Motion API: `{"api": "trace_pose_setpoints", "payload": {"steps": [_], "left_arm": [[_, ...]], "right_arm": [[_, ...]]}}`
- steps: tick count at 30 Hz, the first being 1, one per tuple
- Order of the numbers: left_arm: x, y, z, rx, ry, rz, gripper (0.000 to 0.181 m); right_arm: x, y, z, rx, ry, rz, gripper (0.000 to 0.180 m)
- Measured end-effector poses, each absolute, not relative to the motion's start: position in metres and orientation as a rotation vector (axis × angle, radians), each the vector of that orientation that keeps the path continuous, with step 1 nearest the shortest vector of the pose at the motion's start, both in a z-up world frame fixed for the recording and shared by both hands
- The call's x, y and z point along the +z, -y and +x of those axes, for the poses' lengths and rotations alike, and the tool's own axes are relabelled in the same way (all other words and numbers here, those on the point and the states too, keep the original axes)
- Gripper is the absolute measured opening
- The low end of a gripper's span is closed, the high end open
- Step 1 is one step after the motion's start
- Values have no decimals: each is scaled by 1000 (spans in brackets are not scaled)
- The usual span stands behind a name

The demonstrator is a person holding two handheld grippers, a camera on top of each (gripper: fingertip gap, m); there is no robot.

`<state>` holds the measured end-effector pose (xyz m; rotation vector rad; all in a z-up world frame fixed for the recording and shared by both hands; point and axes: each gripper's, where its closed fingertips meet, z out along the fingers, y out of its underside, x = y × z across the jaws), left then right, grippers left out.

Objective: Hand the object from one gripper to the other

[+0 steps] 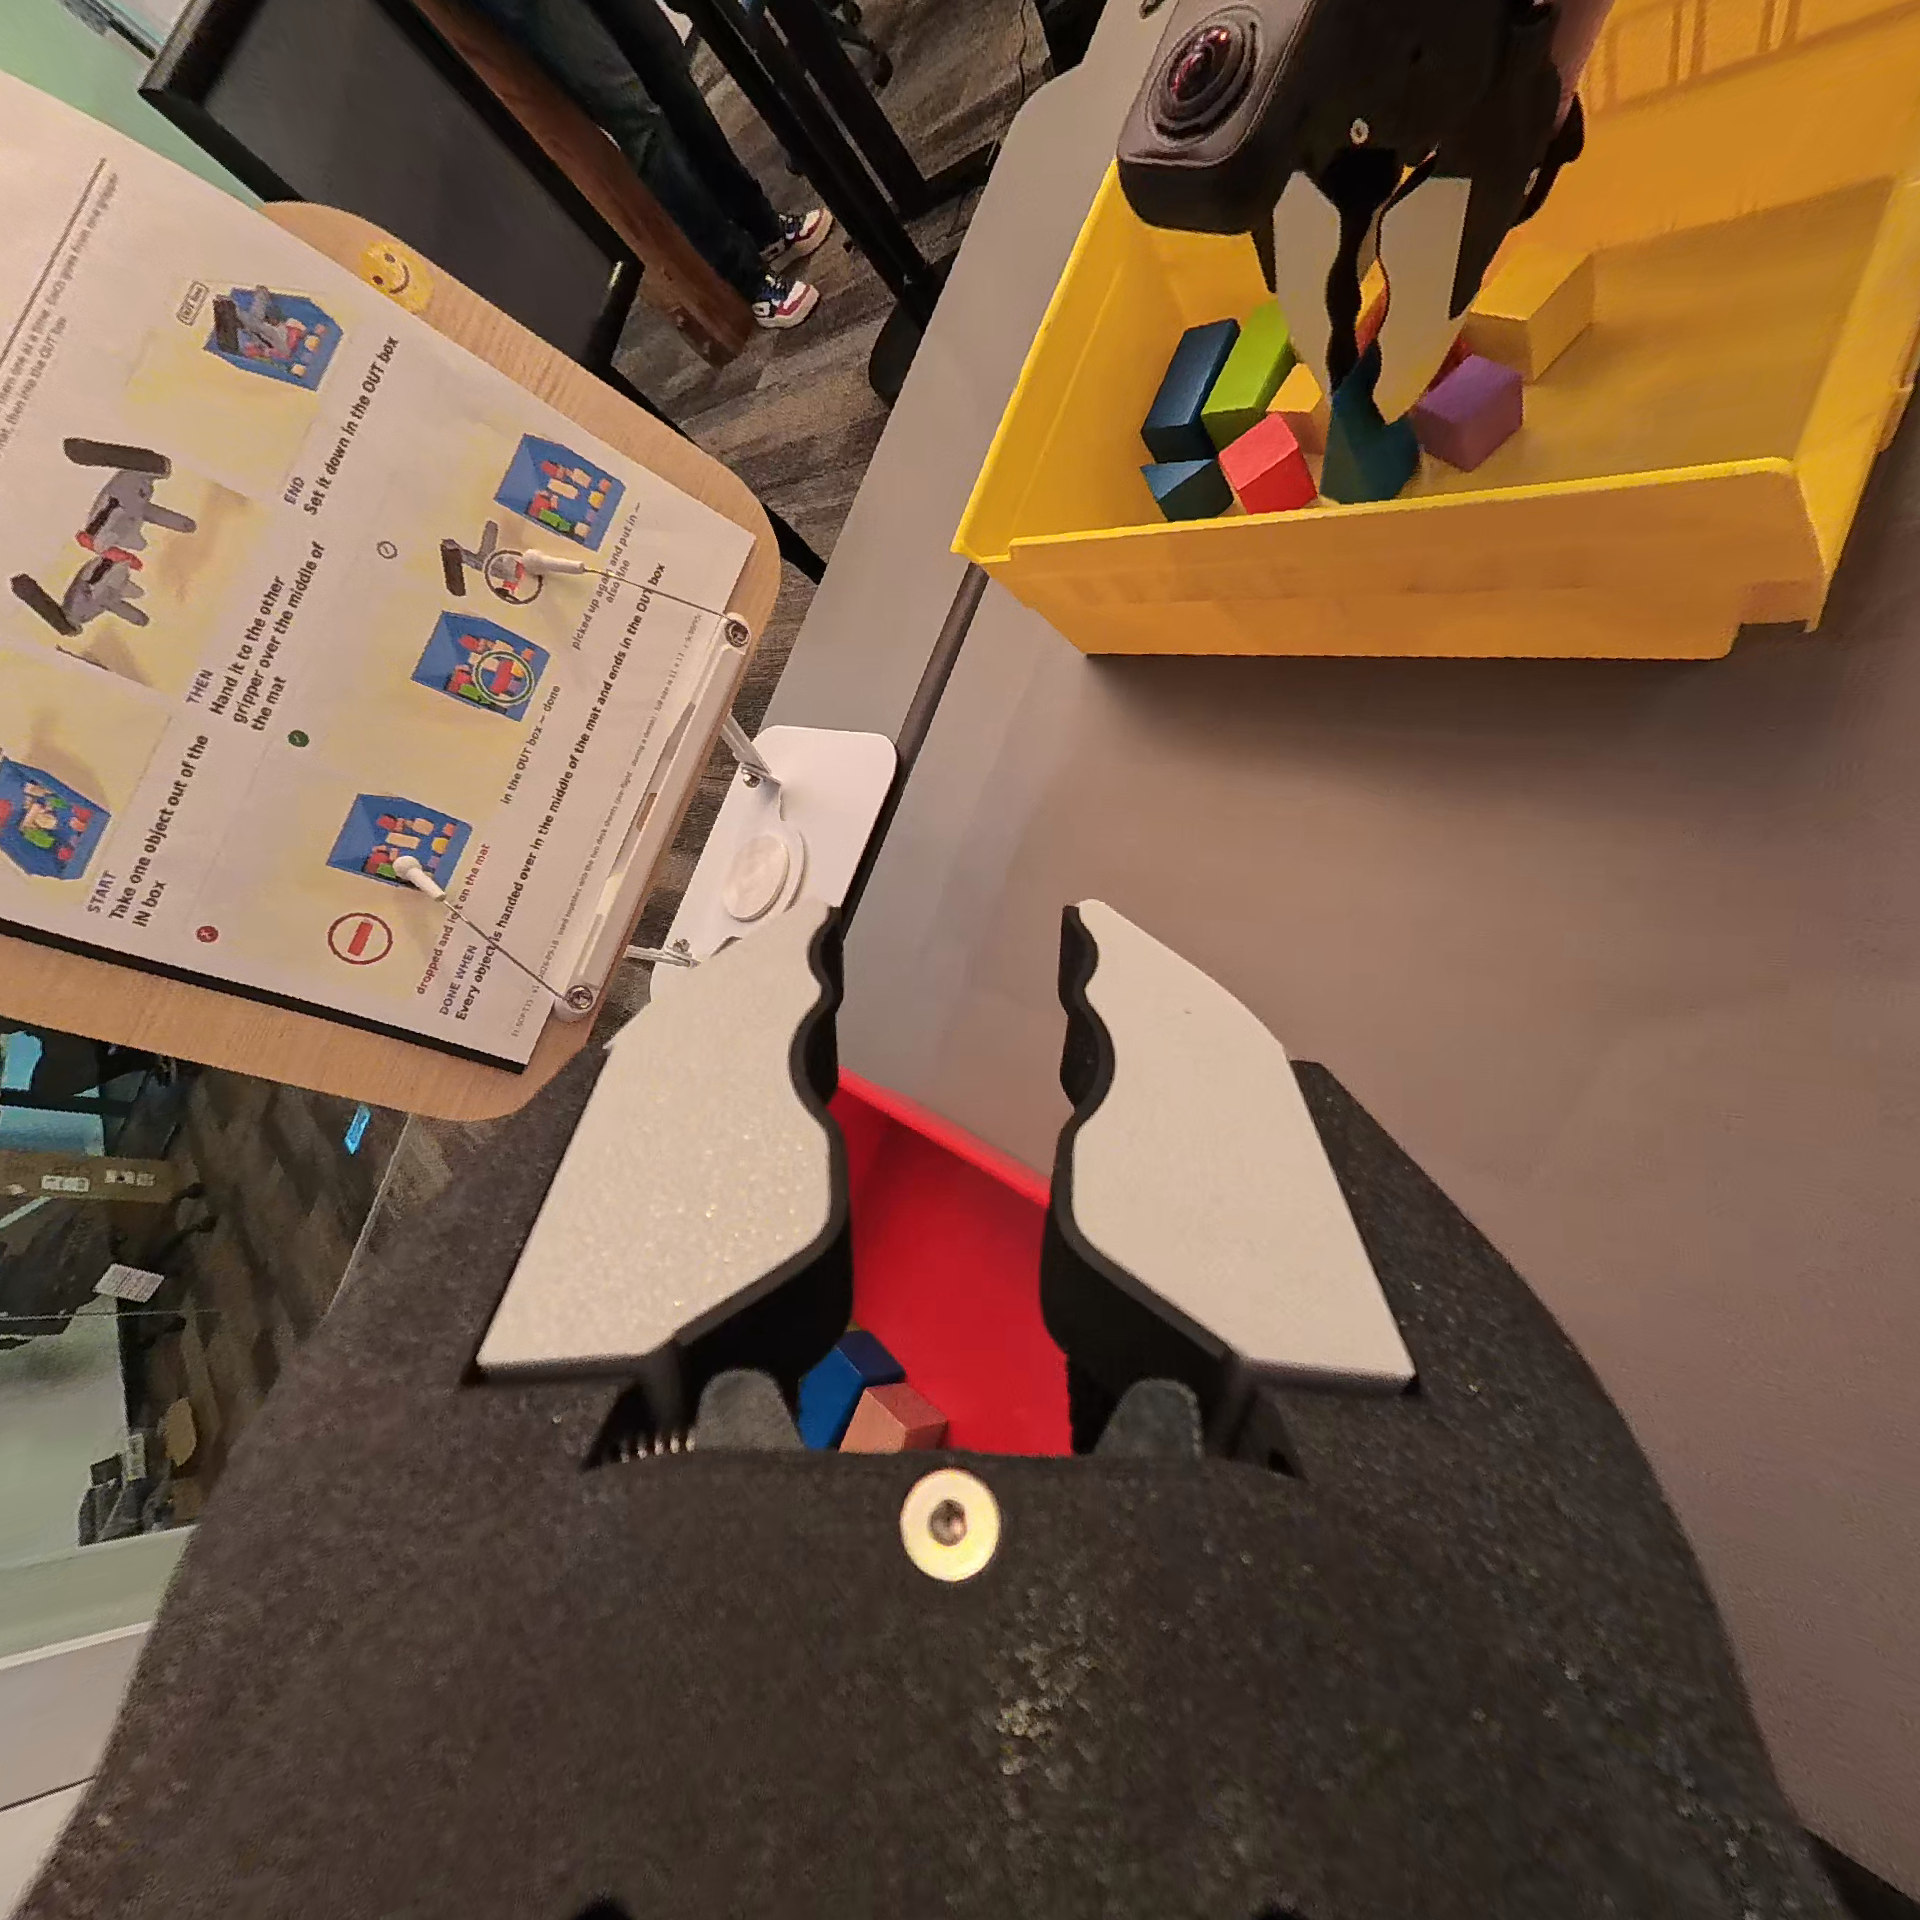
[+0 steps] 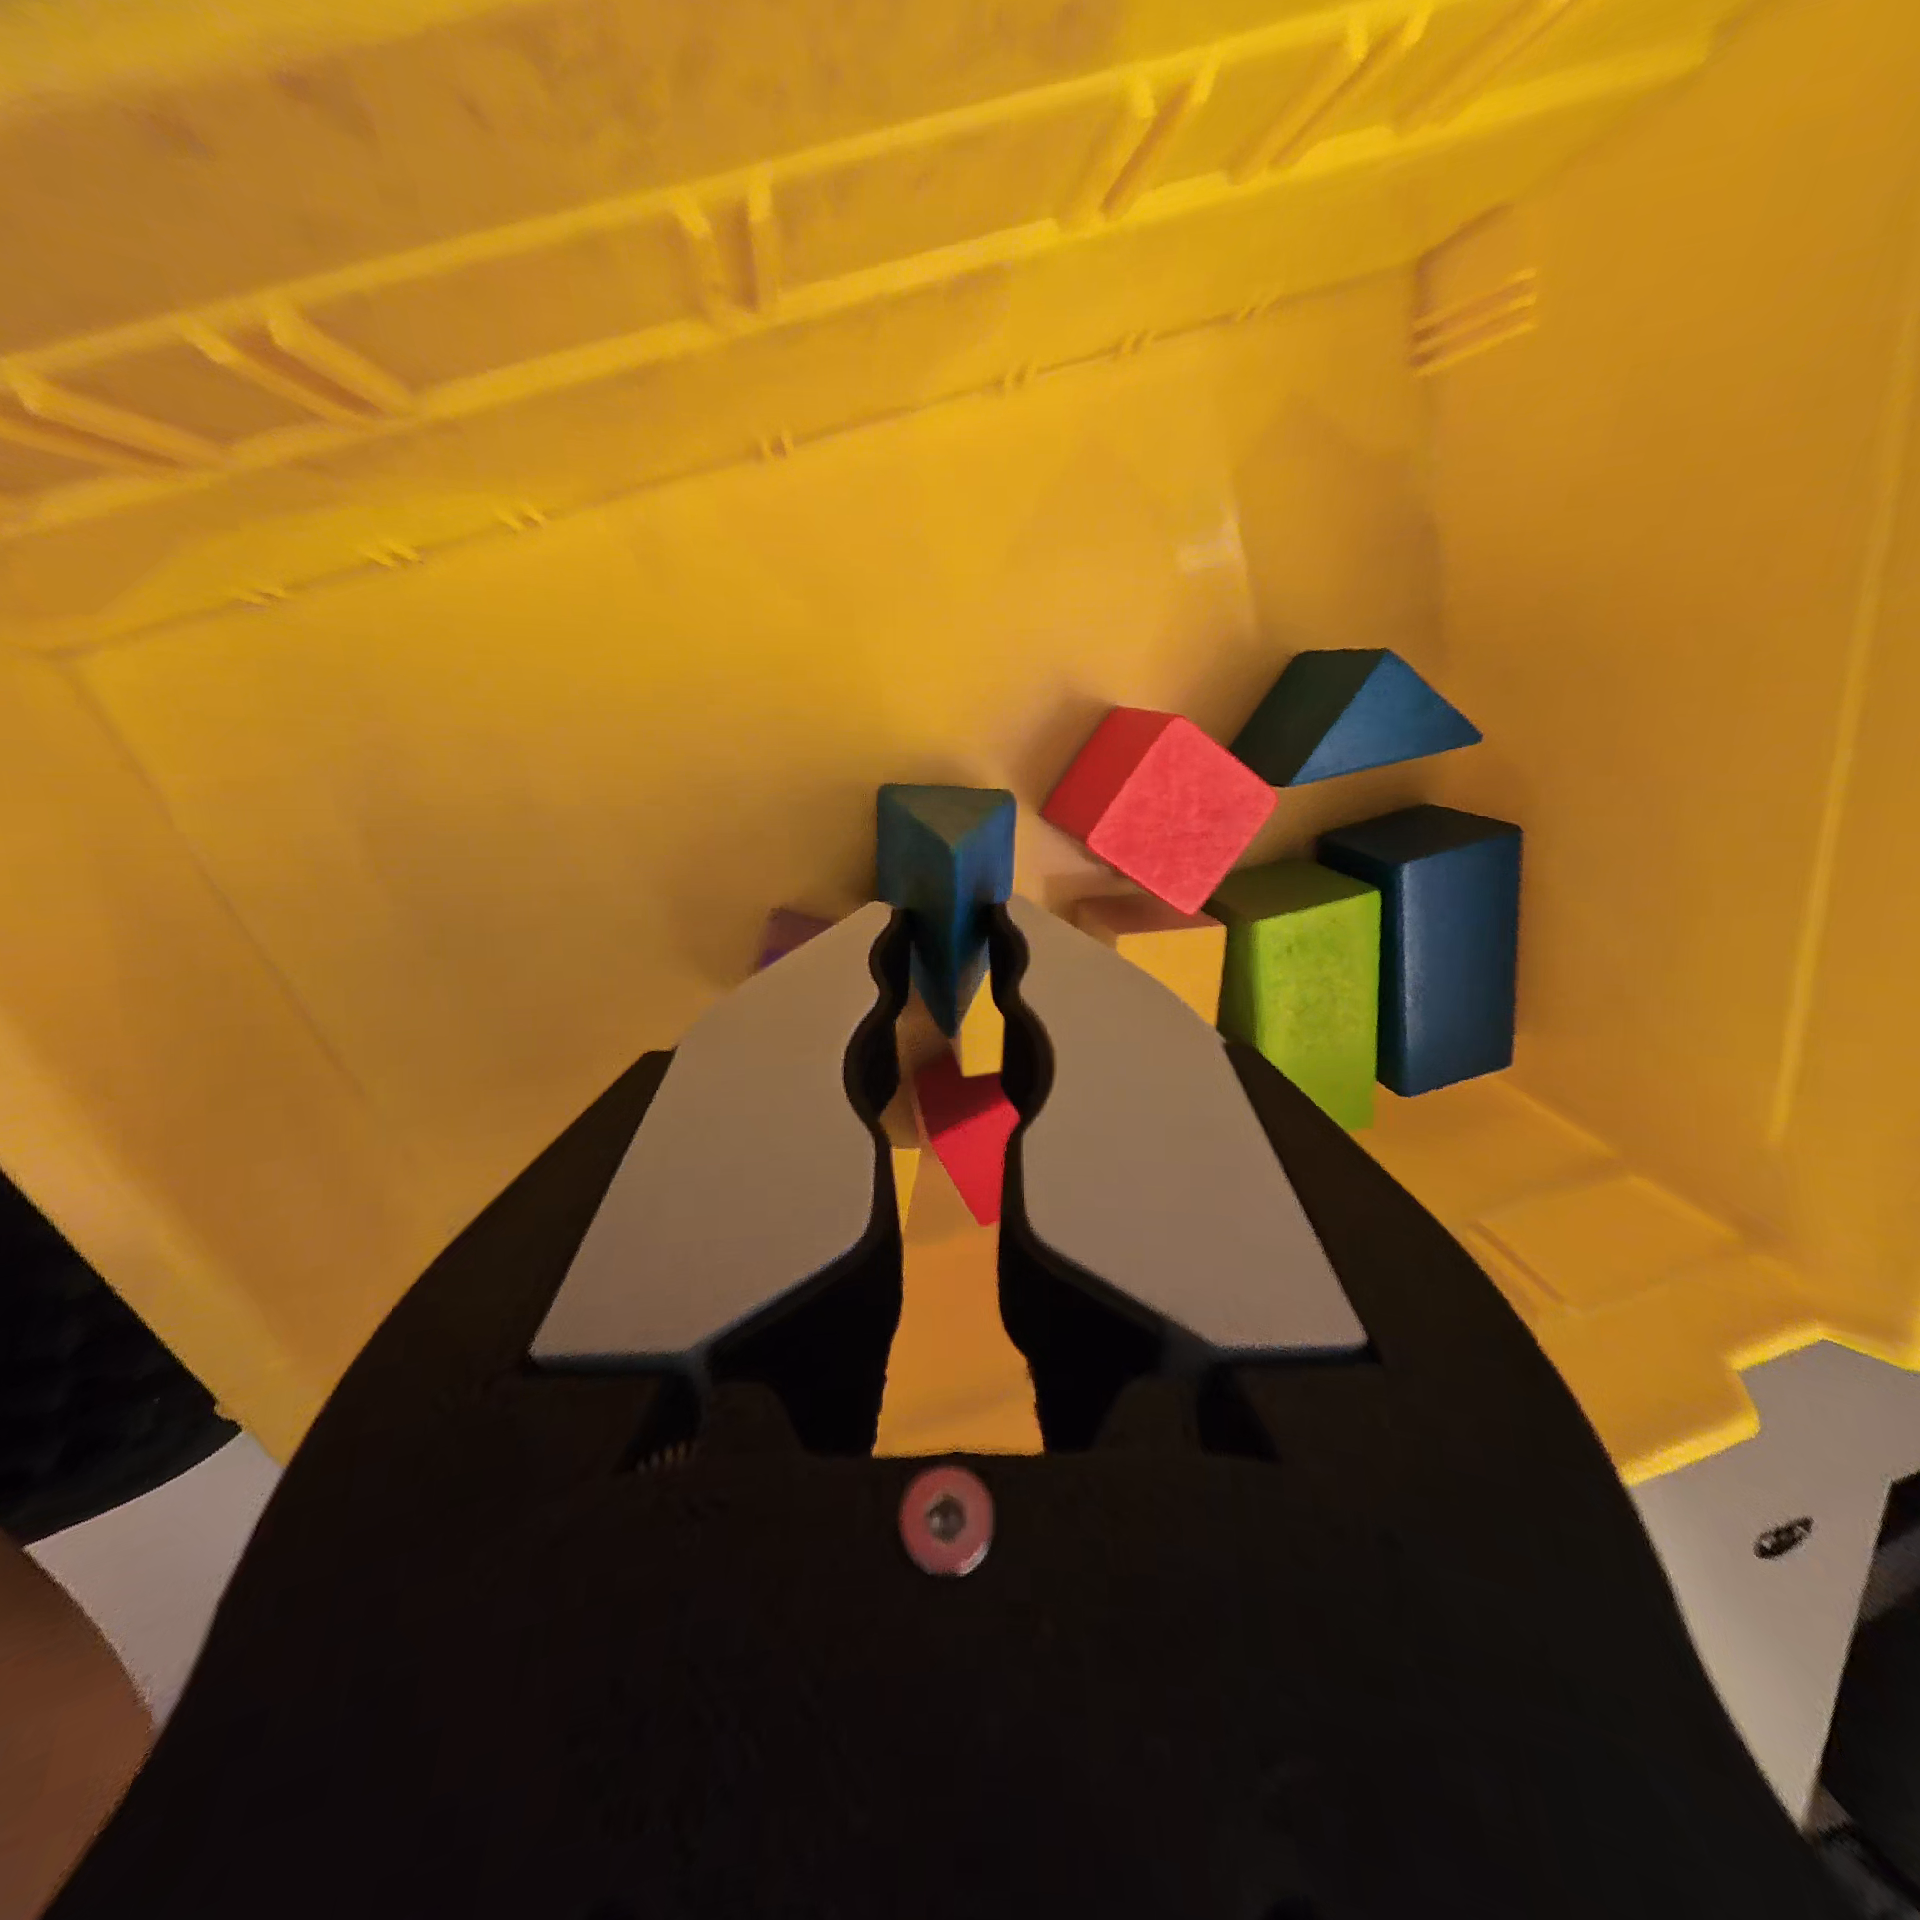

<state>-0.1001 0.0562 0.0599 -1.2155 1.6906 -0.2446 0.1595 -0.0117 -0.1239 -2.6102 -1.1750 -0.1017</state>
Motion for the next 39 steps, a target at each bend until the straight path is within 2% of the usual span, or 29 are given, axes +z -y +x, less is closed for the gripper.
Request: {"api": "trace_pose_setpoints", "payload": {"steps": [16, 25, 39], "left_arm": [[48, -59, -97, -244, -1732, -1244, 39], [57, -59, -98, -284, -1702, -1244, 38], [61, -52, -97, -306, -1708, -1238, 38]], "right_arm": [[-119, 2, 157, -381, 1276, -2499, 16], [-123, 4, 166, -806, 1297, -2194, 16], [-128, 20, 163, -753, 1159, -2257, 19]]}}
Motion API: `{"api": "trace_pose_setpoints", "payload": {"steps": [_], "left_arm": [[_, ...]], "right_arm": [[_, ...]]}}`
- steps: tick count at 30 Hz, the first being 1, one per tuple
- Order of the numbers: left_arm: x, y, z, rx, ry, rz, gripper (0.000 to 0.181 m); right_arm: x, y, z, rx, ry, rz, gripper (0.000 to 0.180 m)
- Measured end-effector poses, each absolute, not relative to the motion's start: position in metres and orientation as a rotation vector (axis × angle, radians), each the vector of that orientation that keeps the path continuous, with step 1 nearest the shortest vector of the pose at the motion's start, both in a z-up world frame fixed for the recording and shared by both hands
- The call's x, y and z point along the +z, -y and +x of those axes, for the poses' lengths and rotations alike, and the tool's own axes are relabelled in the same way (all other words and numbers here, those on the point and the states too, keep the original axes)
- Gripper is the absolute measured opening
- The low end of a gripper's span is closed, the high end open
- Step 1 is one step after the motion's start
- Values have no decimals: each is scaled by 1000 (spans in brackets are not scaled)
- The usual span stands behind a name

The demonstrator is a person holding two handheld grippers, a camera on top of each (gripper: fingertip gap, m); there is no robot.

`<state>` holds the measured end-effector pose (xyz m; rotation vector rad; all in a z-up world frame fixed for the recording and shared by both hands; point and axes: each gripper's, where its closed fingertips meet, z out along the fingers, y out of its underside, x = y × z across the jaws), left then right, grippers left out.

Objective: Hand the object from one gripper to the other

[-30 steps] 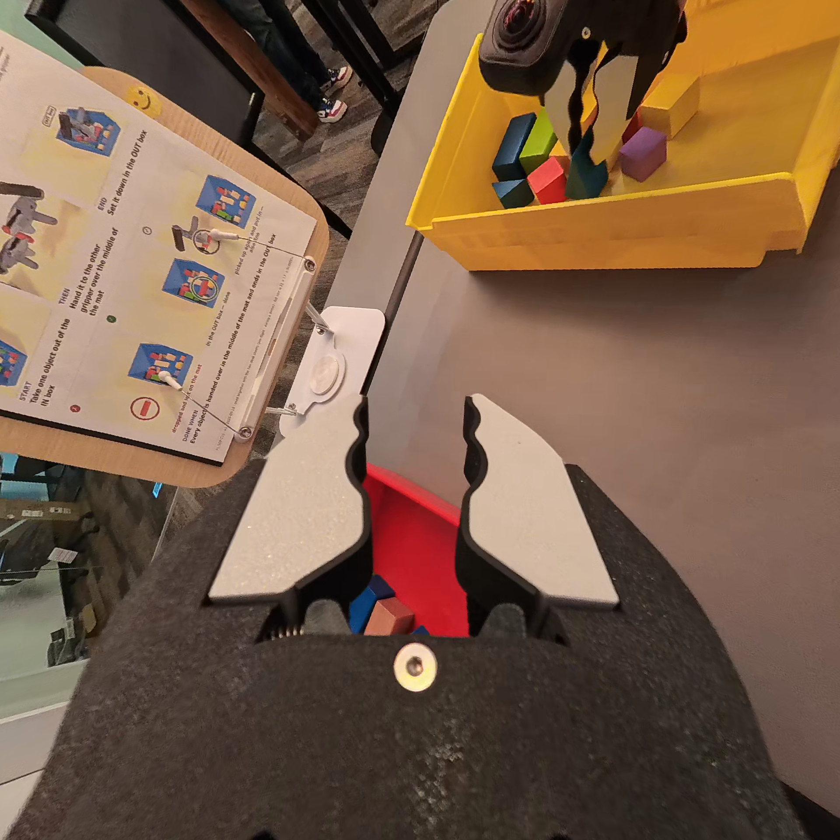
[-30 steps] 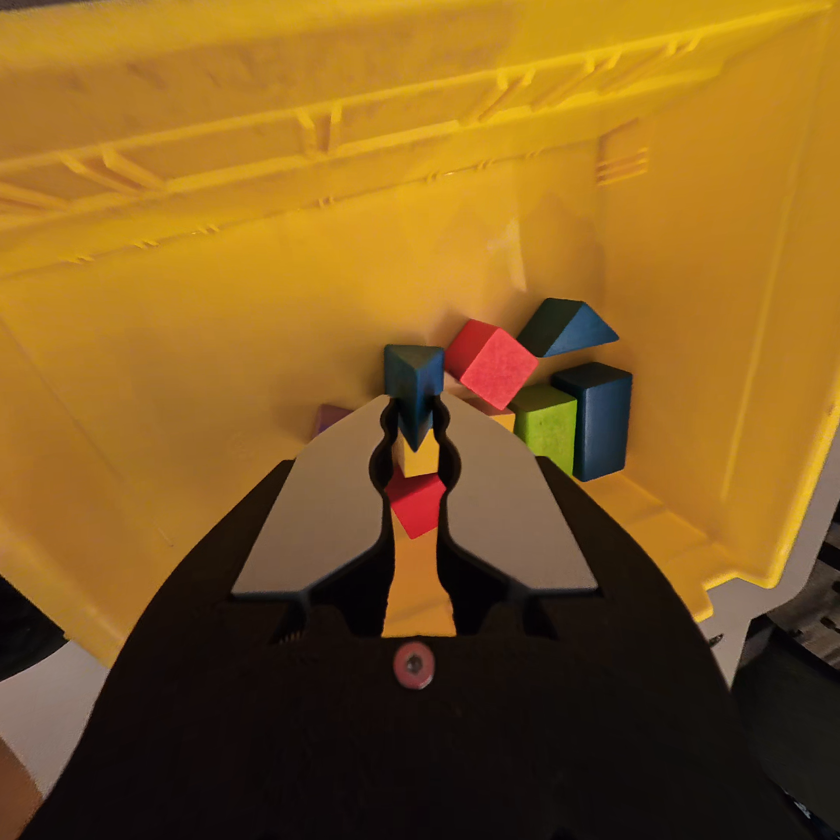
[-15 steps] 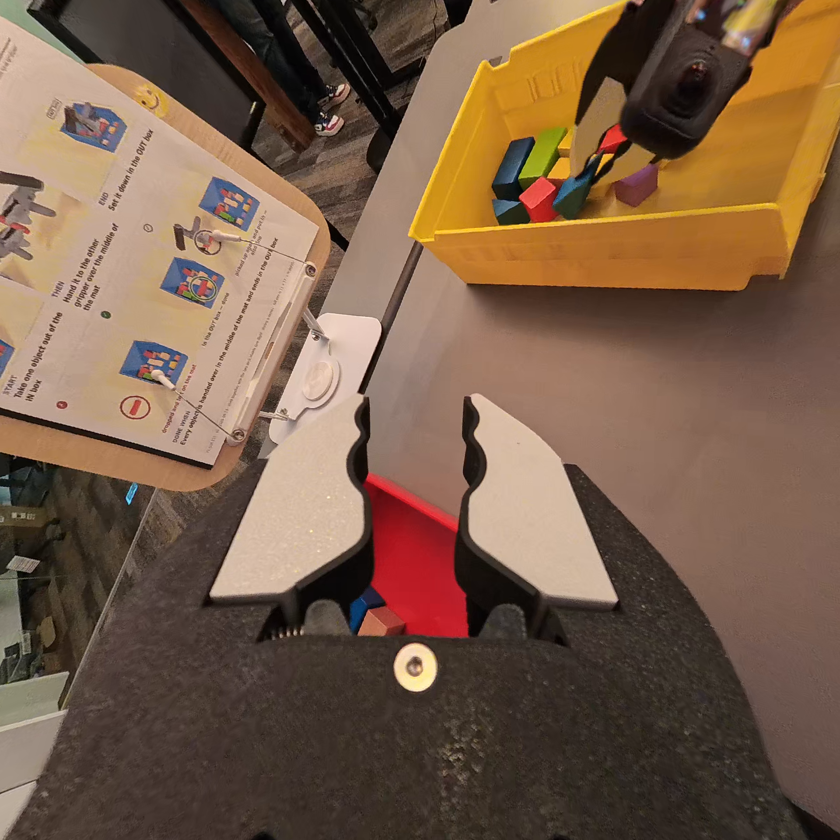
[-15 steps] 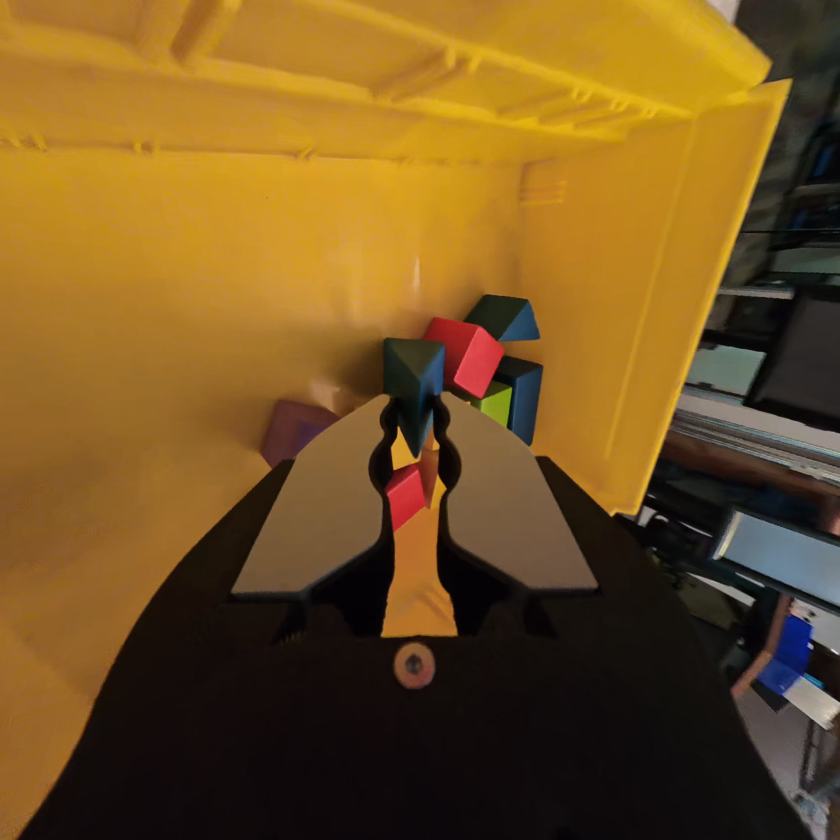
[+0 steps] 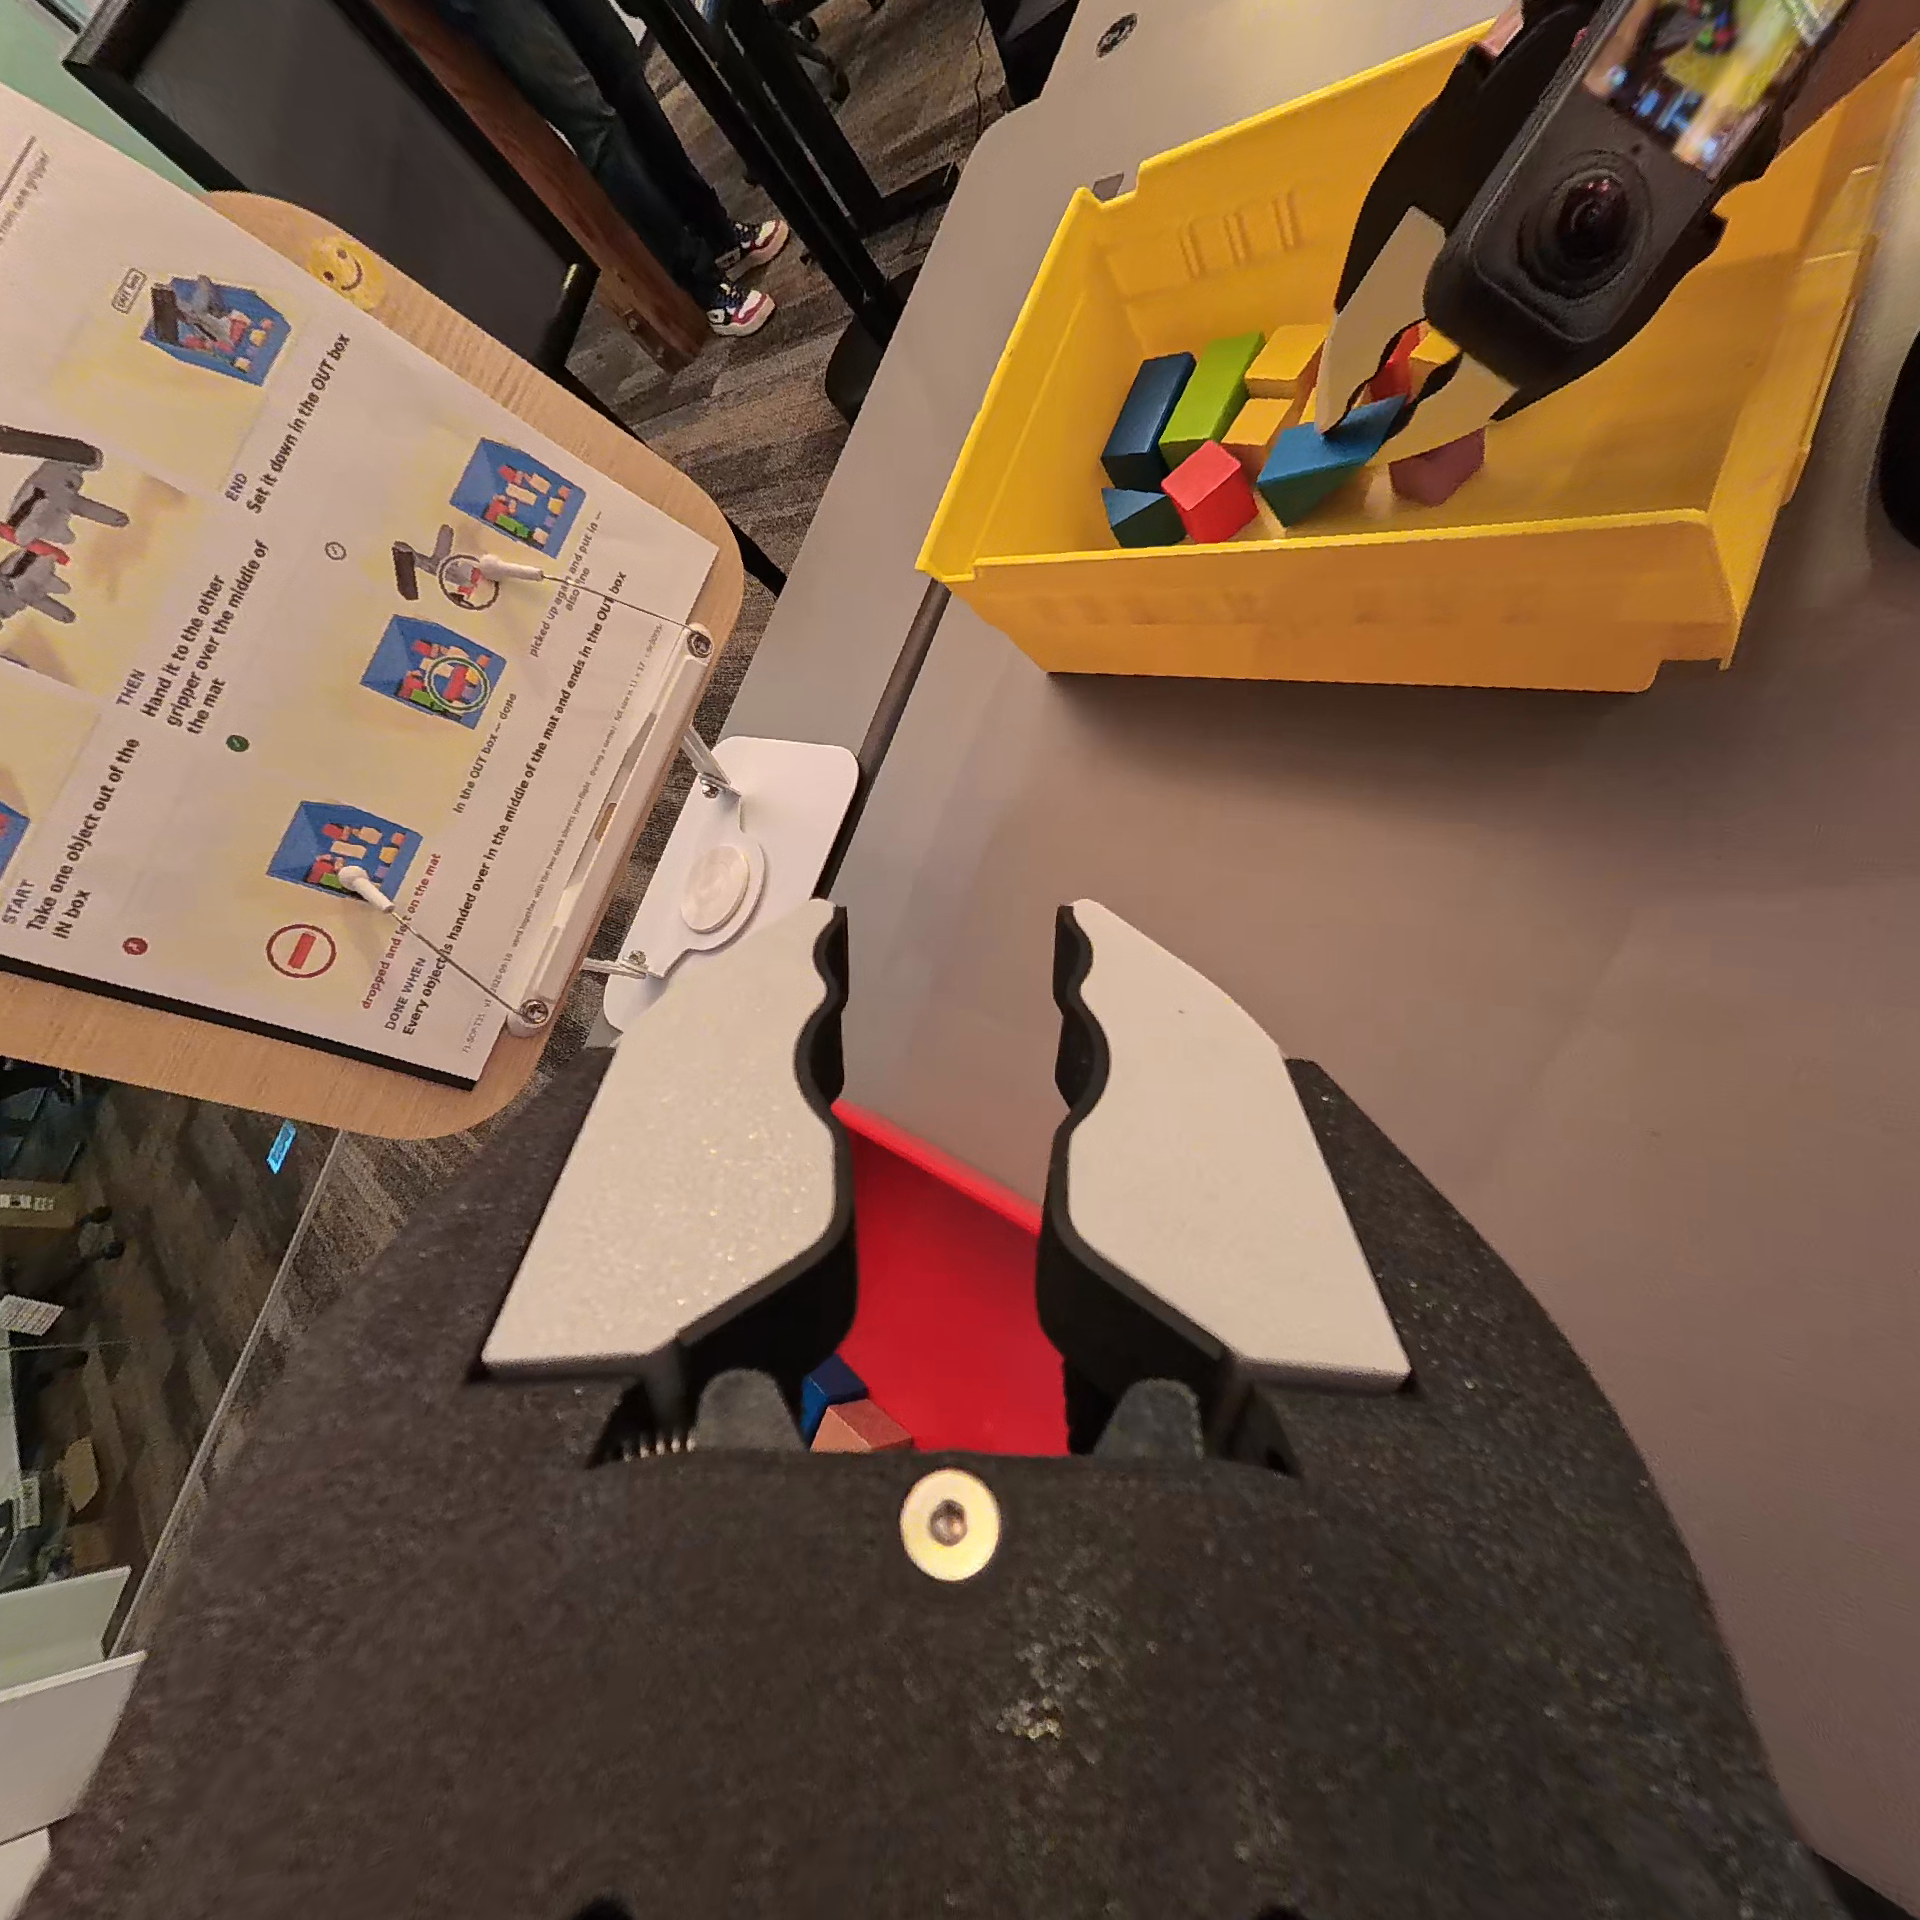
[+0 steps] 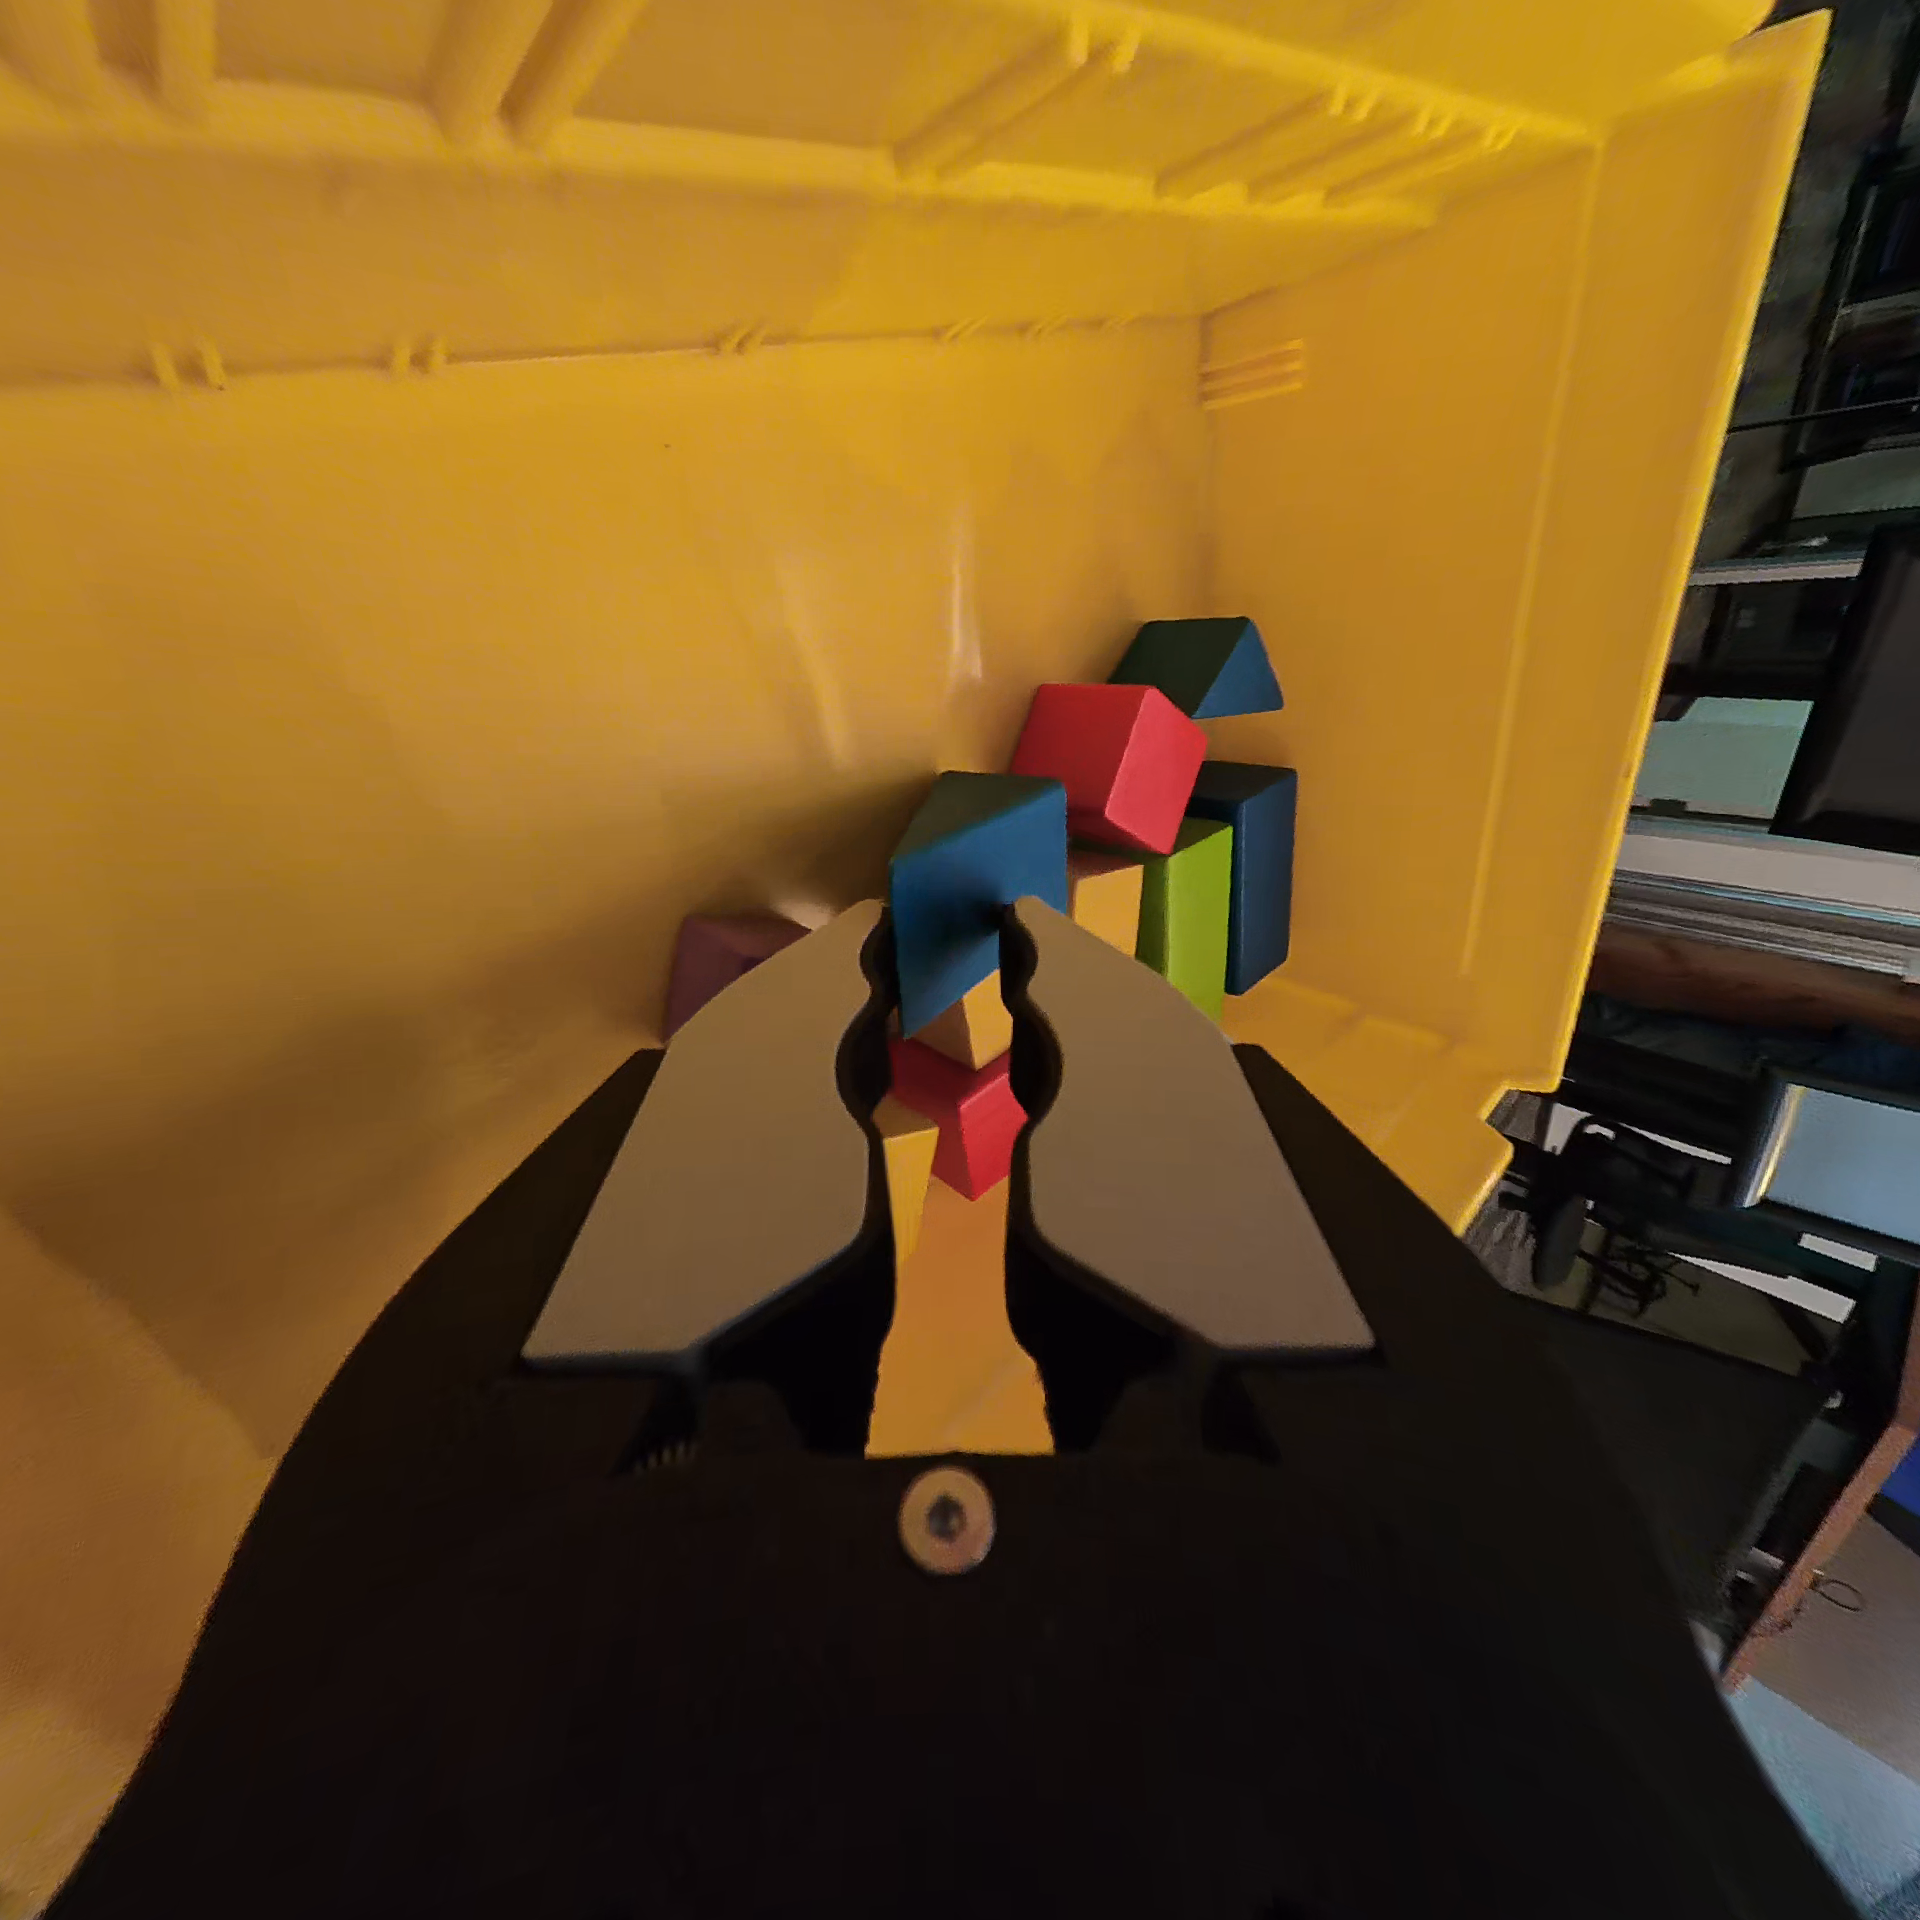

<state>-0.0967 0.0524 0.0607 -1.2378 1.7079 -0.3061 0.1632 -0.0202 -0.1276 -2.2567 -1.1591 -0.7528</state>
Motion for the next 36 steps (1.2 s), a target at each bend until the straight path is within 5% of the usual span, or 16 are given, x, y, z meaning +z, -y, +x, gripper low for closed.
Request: {"api": "trace_pose_setpoints", "payload": {"steps": [36], "left_arm": [[58, -54, -99, -275, -1720, -1248, 38]], "right_arm": [[-144, 13, 158, -752, 1099, -2449, 30]]}}
